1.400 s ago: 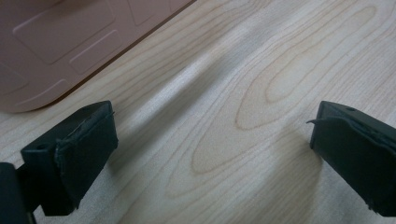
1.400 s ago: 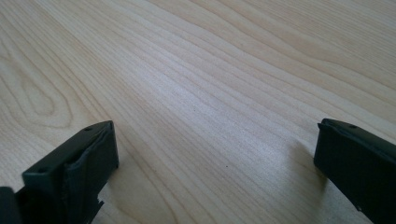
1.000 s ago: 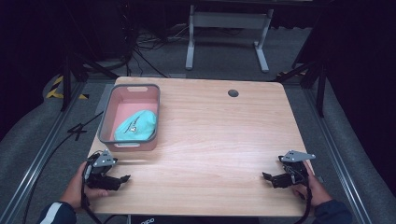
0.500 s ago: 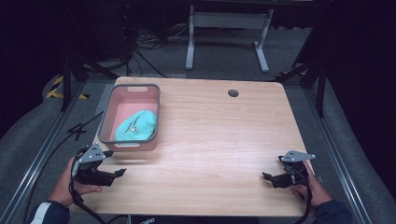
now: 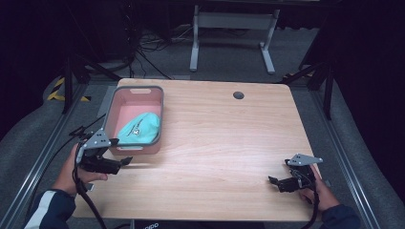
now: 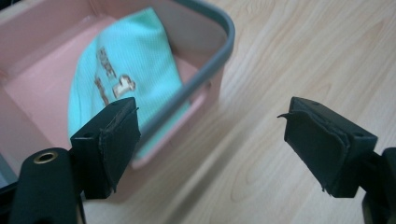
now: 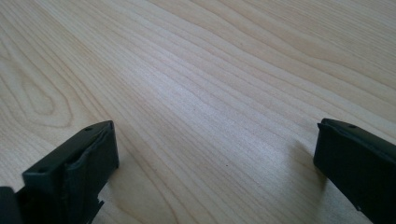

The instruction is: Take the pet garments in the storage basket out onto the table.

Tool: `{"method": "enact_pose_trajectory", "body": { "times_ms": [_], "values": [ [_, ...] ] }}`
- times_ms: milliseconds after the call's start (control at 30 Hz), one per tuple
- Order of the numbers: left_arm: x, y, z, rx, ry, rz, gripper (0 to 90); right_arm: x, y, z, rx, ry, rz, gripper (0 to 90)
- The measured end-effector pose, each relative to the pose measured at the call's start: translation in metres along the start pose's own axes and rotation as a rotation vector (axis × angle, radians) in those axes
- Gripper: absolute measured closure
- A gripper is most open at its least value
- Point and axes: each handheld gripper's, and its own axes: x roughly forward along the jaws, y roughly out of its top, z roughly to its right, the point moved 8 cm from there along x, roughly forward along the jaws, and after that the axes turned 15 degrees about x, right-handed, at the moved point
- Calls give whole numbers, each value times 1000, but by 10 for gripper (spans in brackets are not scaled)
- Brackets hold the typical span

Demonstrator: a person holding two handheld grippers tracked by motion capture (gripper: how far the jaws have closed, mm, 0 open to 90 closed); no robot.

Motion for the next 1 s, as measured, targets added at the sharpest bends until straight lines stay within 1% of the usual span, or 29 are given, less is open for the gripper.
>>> {"method": "enact_pose_trajectory", "body": {
  "times_ms": [33,100,167,233,300,333,367,400,433,567,600,633,667,700,733,800,833,900,933,967,1000],
  "values": [
    [1,3,-3,3,-2,-7,183,0,0,0,0,0,0,3],
    [1,9,-11,17,13,-13,183,0,0,0,0,0,1,3],
    [3,13,-16,7,10,-15,183,0,0,0,0,0,1,3],
    [5,18,-24,16,17,-22,183,0,0,0,0,1,0,3],
    [11,20,-31,-6,11,-44,183,0,0,0,0,1,-1,3],
    [14,20,-35,-4,12,-57,183,0,0,0,0,1,-1,3],
    [14,20,-35,-4,12,-57,182,0,0,0,0,1,-1,3],
    [17,21,-37,-11,9,-68,182,0,0,0,0,1,-1,3],
    [23,22,-42,-8,4,-88,179,0,0,0,0,1,-1,3],
    [35,28,-51,-15,7,-100,179,0,0,0,0,1,-1,3],
    [35,28,-51,-15,7,-100,179,0,0,0,0,1,-1,3],
    [41,30,-56,-24,-3,-112,179,0,0,0,0,1,-1,3],
    [41,30,-56,-24,-3,-112,179,0,0,0,0,1,-1,3],
    [46,30,-61,-16,1,-139,177,0,0,0,-1,1,-1,3],
    [46,30,-61,-16,1,-139,174,0,0,0,-1,1,-1,3],
    [56,31,-67,-17,-7,-169,174,0,0,0,-1,1,-1,3],
    [56,31,-67,-17,-7,-169,167,0,0,0,-1,1,-1,3],
    [67,29,-74,-26,-21,-215,169,0,0,0,-1,1,-1,3],
    [70,28,-76,-22,-22,-240,169,0,0,0,0,1,-1,3],
    [70,28,-76,-22,-22,-240,166,0,0,0,0,1,-1,3],
    [74,26,-77,-22,-38,-265,165,0,0,0,0,1,-1,3]
  ]
}}
